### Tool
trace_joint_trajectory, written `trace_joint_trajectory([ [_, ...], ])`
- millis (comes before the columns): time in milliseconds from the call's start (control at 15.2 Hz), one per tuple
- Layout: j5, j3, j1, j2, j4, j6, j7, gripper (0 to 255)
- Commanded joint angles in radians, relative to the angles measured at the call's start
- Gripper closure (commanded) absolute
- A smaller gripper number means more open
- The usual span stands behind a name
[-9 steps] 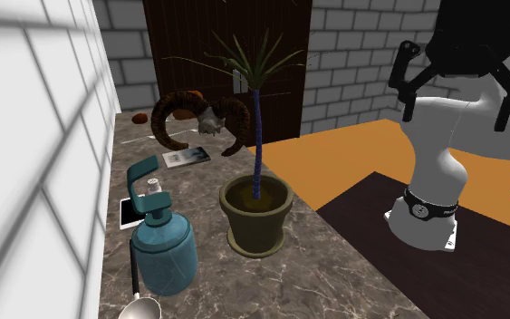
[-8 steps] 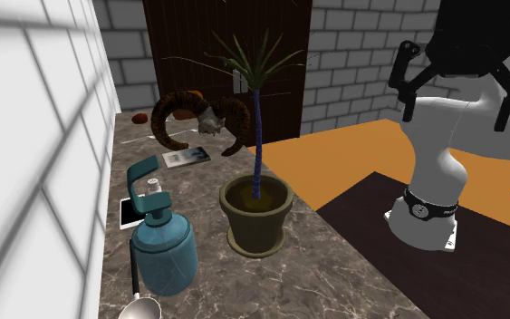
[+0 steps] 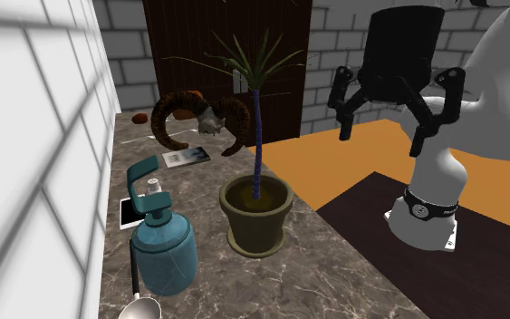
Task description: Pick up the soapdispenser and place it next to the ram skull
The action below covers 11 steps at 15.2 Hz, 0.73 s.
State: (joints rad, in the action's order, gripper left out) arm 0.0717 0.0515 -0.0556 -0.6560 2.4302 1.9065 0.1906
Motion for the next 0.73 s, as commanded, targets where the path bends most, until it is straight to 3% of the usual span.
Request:
trace_joint_trajectory([
  [0,-0.011,0.017,-0.015,0.059,-0.007,0.064,0.010,0],
  [660,-0.032,0.110,-0.077,0.345,-0.117,0.300,0.064,0],
])
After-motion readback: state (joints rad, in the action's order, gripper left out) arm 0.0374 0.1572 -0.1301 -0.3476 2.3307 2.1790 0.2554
